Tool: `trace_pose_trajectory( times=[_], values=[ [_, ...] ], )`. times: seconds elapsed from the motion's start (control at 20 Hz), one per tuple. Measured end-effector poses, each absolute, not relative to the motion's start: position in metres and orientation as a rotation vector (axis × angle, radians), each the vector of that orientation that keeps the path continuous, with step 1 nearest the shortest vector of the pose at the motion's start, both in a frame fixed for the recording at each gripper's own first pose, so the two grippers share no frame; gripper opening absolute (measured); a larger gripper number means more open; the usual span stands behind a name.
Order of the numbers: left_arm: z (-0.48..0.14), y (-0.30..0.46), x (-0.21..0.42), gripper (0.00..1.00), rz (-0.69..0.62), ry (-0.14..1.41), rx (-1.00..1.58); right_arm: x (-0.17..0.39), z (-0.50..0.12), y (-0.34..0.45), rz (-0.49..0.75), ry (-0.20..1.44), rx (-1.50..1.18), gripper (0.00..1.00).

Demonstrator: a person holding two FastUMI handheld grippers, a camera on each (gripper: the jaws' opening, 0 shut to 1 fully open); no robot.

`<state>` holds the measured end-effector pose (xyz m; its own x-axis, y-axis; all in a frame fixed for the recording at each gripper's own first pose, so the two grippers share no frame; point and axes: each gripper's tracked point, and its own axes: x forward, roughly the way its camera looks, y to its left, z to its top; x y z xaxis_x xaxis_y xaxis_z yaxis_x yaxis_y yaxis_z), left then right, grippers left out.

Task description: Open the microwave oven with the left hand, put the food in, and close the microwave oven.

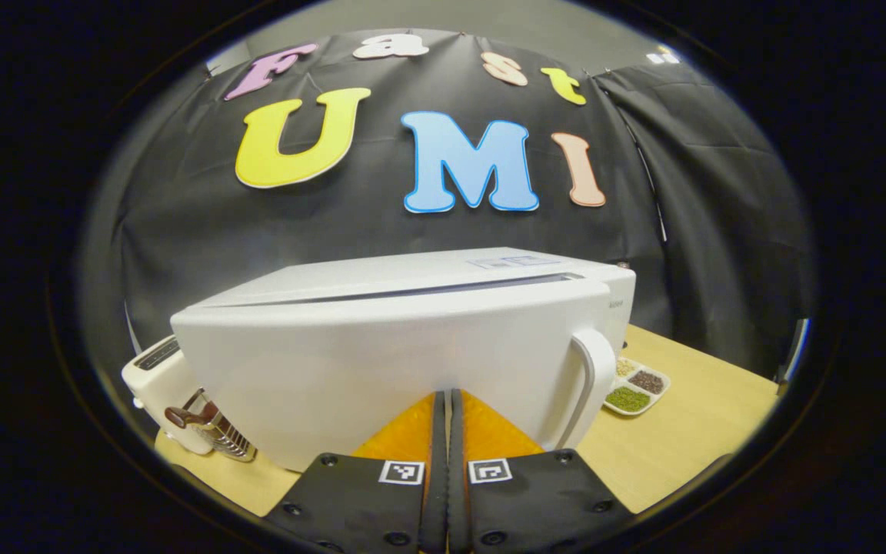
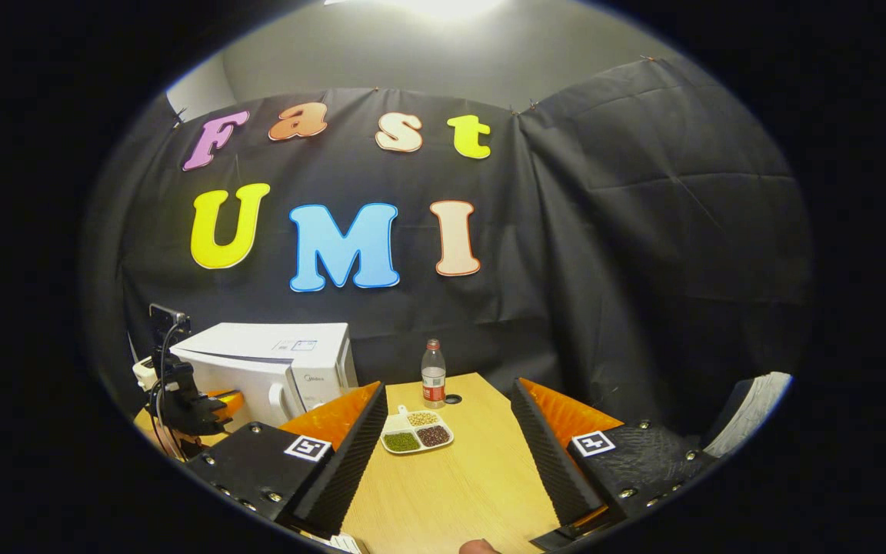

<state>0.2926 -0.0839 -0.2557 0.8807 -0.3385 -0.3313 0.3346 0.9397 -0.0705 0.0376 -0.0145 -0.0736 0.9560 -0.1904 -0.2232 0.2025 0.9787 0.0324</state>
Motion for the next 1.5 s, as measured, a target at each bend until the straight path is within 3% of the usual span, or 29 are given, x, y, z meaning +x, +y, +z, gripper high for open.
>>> trace_pose_trajectory(
  times=[0.8,1.5],
  values=[
    [-0.249,-0.094,0.298,0.07,-0.234,0.362,-0.017,0.032,-0.084,-0.013,-0.14,0.249,0.075,0.98],
    [-0.119,-0.095,0.157,0.07,-0.165,0.192,-0.035,0.013,-0.07,-0.028,0.071,0.191,0.128,0.98]
  ],
)
